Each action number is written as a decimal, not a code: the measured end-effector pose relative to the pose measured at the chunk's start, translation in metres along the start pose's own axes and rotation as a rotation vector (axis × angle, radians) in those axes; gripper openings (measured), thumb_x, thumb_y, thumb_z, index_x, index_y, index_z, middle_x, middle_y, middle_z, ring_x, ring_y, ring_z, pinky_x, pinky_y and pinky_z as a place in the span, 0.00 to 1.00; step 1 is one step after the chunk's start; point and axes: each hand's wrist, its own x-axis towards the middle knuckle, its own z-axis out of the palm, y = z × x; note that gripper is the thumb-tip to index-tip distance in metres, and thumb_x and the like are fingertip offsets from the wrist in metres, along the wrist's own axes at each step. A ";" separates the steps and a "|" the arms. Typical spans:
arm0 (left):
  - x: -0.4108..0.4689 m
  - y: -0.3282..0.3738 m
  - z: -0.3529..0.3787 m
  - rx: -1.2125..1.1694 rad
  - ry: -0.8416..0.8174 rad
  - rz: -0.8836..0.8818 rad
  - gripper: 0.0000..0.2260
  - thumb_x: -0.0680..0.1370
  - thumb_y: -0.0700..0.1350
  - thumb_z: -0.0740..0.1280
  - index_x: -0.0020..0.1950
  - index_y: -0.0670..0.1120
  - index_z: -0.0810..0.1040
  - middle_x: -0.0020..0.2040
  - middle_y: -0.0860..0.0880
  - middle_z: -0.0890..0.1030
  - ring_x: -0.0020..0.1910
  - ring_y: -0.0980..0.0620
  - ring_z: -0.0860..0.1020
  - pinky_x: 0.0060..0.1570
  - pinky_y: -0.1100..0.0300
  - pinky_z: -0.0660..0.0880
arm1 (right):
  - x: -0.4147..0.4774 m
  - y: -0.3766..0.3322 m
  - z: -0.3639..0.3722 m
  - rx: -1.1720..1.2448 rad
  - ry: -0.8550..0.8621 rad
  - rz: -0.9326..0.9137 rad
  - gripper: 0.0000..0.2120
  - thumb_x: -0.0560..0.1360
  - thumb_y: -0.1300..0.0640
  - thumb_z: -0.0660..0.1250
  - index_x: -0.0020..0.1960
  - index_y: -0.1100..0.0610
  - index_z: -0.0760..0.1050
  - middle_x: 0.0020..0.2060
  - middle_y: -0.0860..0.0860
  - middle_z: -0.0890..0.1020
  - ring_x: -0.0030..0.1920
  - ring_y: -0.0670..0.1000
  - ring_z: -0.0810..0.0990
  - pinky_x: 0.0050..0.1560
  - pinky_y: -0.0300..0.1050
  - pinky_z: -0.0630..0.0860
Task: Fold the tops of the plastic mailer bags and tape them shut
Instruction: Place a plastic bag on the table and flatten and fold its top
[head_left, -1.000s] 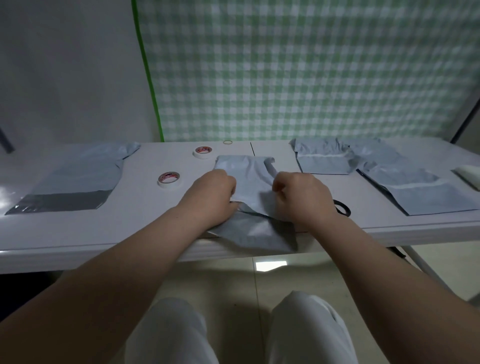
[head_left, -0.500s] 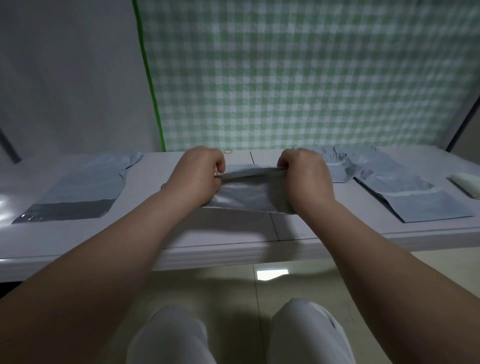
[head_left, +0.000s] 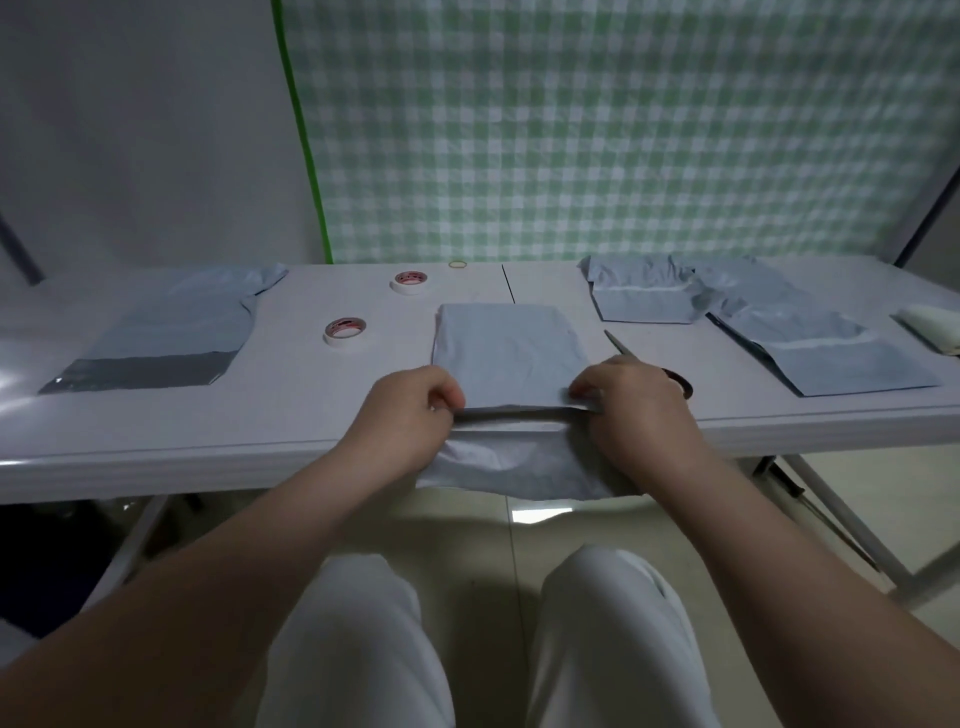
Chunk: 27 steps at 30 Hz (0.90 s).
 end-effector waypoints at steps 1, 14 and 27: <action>-0.002 -0.002 -0.002 -0.013 -0.026 -0.017 0.11 0.73 0.35 0.64 0.40 0.51 0.77 0.40 0.53 0.79 0.38 0.58 0.74 0.34 0.71 0.65 | -0.002 0.001 0.000 -0.012 -0.049 0.016 0.17 0.72 0.66 0.61 0.54 0.53 0.81 0.52 0.53 0.80 0.52 0.56 0.78 0.49 0.47 0.75; 0.061 0.013 0.000 0.303 -0.053 0.315 0.13 0.80 0.42 0.61 0.62 0.44 0.79 0.61 0.47 0.79 0.62 0.47 0.74 0.60 0.61 0.64 | 0.043 -0.021 -0.009 0.199 -0.220 -0.082 0.18 0.79 0.49 0.59 0.65 0.57 0.74 0.64 0.53 0.76 0.65 0.54 0.72 0.61 0.42 0.66; 0.117 -0.012 0.037 0.451 -0.412 0.340 0.23 0.84 0.48 0.47 0.79 0.51 0.45 0.79 0.52 0.45 0.77 0.51 0.44 0.74 0.52 0.43 | 0.101 -0.012 0.066 0.027 -0.404 -0.182 0.30 0.82 0.43 0.44 0.78 0.56 0.41 0.77 0.51 0.45 0.77 0.52 0.45 0.74 0.50 0.43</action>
